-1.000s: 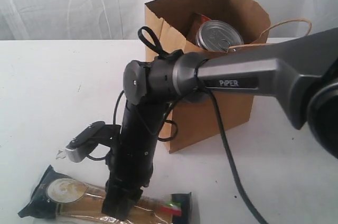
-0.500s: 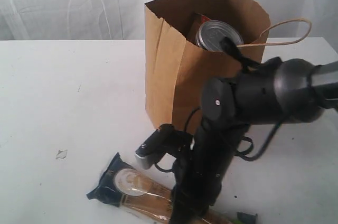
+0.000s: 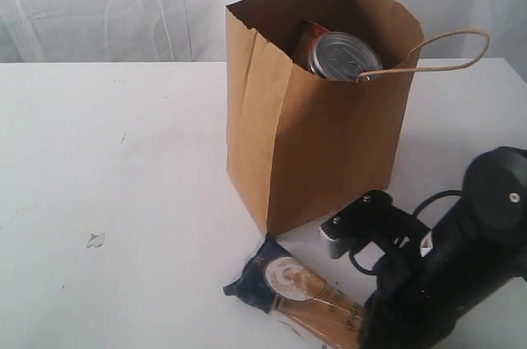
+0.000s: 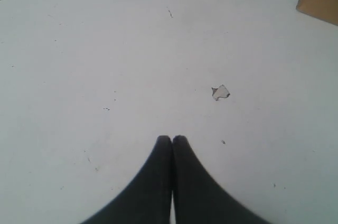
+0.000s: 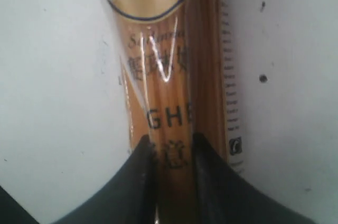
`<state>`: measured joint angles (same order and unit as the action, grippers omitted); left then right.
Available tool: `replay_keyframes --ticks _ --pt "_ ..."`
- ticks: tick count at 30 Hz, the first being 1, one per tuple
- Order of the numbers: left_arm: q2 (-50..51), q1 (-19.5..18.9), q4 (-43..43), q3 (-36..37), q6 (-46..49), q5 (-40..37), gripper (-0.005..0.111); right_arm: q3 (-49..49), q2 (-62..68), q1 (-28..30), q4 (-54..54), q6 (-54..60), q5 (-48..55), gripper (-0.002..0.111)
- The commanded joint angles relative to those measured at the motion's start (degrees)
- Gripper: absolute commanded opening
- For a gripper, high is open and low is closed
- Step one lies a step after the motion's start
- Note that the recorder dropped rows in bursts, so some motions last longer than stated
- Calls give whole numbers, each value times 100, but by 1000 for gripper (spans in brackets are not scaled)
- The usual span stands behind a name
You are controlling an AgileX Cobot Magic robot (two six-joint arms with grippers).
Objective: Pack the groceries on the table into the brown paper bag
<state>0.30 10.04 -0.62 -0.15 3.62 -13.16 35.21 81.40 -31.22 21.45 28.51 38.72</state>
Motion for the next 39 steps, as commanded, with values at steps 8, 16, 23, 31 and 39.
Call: replay_keyframes --ticks 8,16,23,31,39 --pt "-30 -25 -14 15 -10 -17 0 -331 -1062 619 -1070 -1473 17 0" --pt "-30 -25 -14 15 -10 -17 0 -442 -1398 1050 -3099 -3696 -52 0" --pt "-30 -25 -14 15 -10 -17 0 -603 -1398 1599 -3387 -4038 -299 0" --pt "-30 -25 -14 15 -10 -17 0 -593 -1270 2497 -3412 -4314 -1004 0" --pt "-30 -25 -14 15 -10 -17 0 -566 -791 2873 -3391 -4237 -1530 0"
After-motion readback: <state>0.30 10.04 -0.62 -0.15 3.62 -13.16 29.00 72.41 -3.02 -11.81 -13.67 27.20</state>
